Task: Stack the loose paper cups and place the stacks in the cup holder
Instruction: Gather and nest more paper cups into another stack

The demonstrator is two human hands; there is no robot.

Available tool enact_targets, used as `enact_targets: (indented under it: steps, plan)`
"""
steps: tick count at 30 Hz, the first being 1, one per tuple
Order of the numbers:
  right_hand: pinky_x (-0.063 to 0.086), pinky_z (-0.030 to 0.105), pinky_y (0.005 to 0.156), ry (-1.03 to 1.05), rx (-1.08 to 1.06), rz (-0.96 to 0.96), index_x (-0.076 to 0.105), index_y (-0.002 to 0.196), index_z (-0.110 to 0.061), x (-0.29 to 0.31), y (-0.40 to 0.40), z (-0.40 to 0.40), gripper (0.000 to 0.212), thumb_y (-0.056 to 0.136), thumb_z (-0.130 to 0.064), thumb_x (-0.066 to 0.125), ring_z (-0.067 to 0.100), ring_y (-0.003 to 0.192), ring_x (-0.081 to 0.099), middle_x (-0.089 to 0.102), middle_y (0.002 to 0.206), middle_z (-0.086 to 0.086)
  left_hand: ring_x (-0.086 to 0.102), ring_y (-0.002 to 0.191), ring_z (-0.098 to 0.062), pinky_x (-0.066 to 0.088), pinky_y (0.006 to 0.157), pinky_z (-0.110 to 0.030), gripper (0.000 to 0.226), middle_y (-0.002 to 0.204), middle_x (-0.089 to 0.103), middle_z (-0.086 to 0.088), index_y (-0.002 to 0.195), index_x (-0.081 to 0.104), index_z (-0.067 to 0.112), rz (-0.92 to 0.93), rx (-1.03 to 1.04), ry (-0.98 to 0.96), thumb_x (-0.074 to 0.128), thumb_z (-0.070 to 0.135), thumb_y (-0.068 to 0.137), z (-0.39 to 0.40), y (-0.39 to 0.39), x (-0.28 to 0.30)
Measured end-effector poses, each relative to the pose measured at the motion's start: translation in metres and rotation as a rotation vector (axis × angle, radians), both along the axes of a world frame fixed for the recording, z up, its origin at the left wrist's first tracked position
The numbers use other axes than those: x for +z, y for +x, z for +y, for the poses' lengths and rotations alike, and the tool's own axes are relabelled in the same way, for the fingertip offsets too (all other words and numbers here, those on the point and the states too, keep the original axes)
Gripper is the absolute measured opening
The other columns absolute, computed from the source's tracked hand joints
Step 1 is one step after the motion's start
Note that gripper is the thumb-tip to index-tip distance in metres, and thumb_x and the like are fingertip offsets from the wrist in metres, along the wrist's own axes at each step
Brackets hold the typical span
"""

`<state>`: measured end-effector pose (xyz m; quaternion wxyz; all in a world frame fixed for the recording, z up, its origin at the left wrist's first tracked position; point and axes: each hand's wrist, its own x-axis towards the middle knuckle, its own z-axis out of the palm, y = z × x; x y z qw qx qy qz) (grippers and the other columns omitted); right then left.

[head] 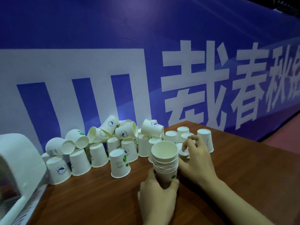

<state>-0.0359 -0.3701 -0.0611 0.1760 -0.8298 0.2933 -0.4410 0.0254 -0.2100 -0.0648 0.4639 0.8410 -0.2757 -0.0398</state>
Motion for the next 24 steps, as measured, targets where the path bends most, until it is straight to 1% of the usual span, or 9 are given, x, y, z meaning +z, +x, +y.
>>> enact_targets:
  steps: [3, 6, 7, 10, 13, 15, 19, 22, 24]
  plan:
    - [0.059, 0.043, 0.077, 0.100, 0.053, -0.120, 0.046, 0.120, -0.034, 0.000, -0.002, 0.008, 0.052, 0.081, -0.043, 0.079, 0.014, 0.091, 0.066, 0.062, 0.114, -0.008, 0.062, 0.118, -0.019, 0.046, 0.100, -0.035, 0.048, 0.107, 0.069, 0.012, 0.102, 0.045, 0.047, -0.011, -0.003, -0.008, 0.073, 0.067, 0.069, -0.001, 0.001, -0.004]
    - [0.058, 0.039, 0.079, 0.101, 0.056, -0.139, 0.035, 0.147, -0.033, 0.004, -0.006, 0.012, 0.084, 0.079, -0.043, 0.082, 0.016, 0.097, 0.063, 0.053, 0.123, -0.008, 0.062, 0.118, -0.022, 0.046, 0.099, -0.035, 0.047, 0.109, 0.069, 0.008, 0.106, 0.052, 0.043, -0.006, 0.004, -0.014, 0.075, 0.065, 0.072, -0.003, 0.001, -0.005]
    - [0.057, 0.037, 0.078, 0.087, 0.027, -0.104, 0.037, 0.149, -0.032, 0.006, -0.007, 0.012, 0.085, 0.079, -0.046, 0.082, 0.016, 0.096, 0.062, 0.049, 0.122, -0.008, 0.062, 0.119, -0.023, 0.046, 0.099, -0.034, 0.049, 0.111, 0.069, 0.007, 0.111, 0.054, 0.041, -0.010, 0.010, -0.014, 0.075, 0.064, 0.073, -0.003, 0.001, -0.004]
    - [0.056, 0.034, 0.076, 0.094, -0.073, -0.089, 0.062, 0.127, -0.030, 0.013, -0.013, 0.011, 0.054, 0.081, -0.054, 0.077, 0.015, 0.090, 0.062, 0.047, 0.110, -0.007, 0.058, 0.123, -0.023, 0.043, 0.101, -0.034, 0.056, 0.110, 0.065, 0.006, 0.123, 0.055, 0.038, -0.041, 0.002, 0.006, 0.073, 0.065, 0.078, -0.003, 0.001, -0.003]
    - [0.054, 0.027, 0.077, 0.239, -0.024, -0.410, 0.068, 0.109, -0.035, 0.022, -0.018, 0.013, 0.038, 0.081, -0.060, 0.076, 0.005, 0.090, 0.063, 0.060, 0.103, -0.011, 0.055, 0.125, -0.019, 0.040, 0.103, -0.035, 0.056, 0.090, 0.051, 0.017, 0.124, 0.053, 0.041, -0.071, -0.035, 0.036, 0.071, 0.067, 0.078, -0.003, 0.001, -0.004]
    - [0.051, 0.014, 0.066, 0.402, 0.128, -0.639, 0.069, 0.099, -0.036, 0.030, -0.020, 0.017, 0.031, 0.079, -0.059, 0.072, 0.000, 0.085, 0.067, 0.070, 0.098, -0.010, 0.055, 0.122, -0.015, 0.037, 0.099, -0.033, 0.051, 0.085, 0.047, 0.023, 0.112, 0.051, 0.042, -0.081, -0.054, 0.036, 0.072, 0.070, 0.076, -0.004, 0.002, -0.005]
    - [0.049, 0.020, 0.052, 0.566, 0.351, -0.833, 0.069, 0.104, -0.020, 0.032, -0.017, 0.016, 0.044, 0.076, -0.052, 0.076, 0.016, 0.070, 0.068, 0.074, 0.102, 0.012, 0.056, 0.119, -0.009, 0.032, 0.090, -0.032, 0.065, 0.089, 0.057, 0.025, 0.104, 0.053, 0.042, -0.096, -0.086, 0.057, 0.054, 0.085, 0.056, -0.006, 0.002, -0.007]
    - [0.052, 0.024, 0.058, 0.616, 0.462, -0.851, 0.057, 0.111, -0.018, 0.032, -0.018, 0.011, 0.062, 0.067, -0.041, 0.094, 0.023, 0.082, 0.074, 0.077, 0.105, 0.009, 0.055, 0.119, -0.010, 0.032, 0.093, -0.034, 0.068, 0.104, 0.064, 0.022, 0.108, 0.053, 0.041, -0.150, -0.093, 0.120, 0.049, 0.086, 0.057, -0.007, 0.002, -0.008]
    - [0.054, 0.021, 0.063, 0.606, 0.512, -0.816, 0.054, 0.117, -0.022, 0.034, -0.019, 0.012, 0.059, 0.067, -0.031, 0.084, 0.014, 0.087, 0.073, 0.077, 0.105, 0.004, 0.054, 0.120, -0.011, 0.034, 0.097, -0.035, 0.064, 0.111, 0.064, 0.022, 0.112, 0.053, 0.041, -0.180, -0.102, 0.136, 0.052, 0.084, 0.064, -0.008, 0.002, -0.009]
